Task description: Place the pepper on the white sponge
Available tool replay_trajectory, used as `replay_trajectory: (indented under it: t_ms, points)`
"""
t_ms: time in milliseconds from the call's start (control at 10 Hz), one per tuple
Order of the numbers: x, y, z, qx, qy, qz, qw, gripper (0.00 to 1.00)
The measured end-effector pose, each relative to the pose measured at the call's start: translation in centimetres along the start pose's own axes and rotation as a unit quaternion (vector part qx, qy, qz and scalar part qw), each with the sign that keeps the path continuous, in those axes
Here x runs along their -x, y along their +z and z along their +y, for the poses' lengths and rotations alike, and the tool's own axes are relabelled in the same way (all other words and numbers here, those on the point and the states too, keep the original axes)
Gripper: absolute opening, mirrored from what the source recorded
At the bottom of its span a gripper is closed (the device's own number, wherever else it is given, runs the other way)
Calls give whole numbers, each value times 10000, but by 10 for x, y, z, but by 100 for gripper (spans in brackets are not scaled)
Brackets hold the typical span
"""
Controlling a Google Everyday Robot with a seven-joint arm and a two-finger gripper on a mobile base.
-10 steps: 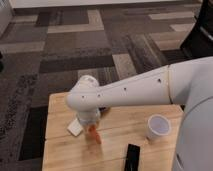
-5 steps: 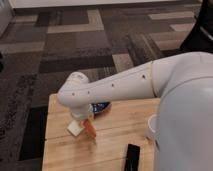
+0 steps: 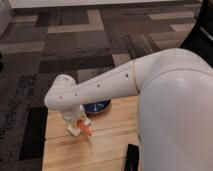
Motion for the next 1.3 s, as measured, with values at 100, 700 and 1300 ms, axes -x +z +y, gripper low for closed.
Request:
replay_trajectory:
  t_ms: [100, 700, 1300]
  points:
    - [-5, 4, 2, 4, 37, 63, 10000, 0]
    - [-2, 17, 1, 43, 81, 6, 10000, 0]
    - [1, 31, -5, 100, 126, -21, 9999, 0]
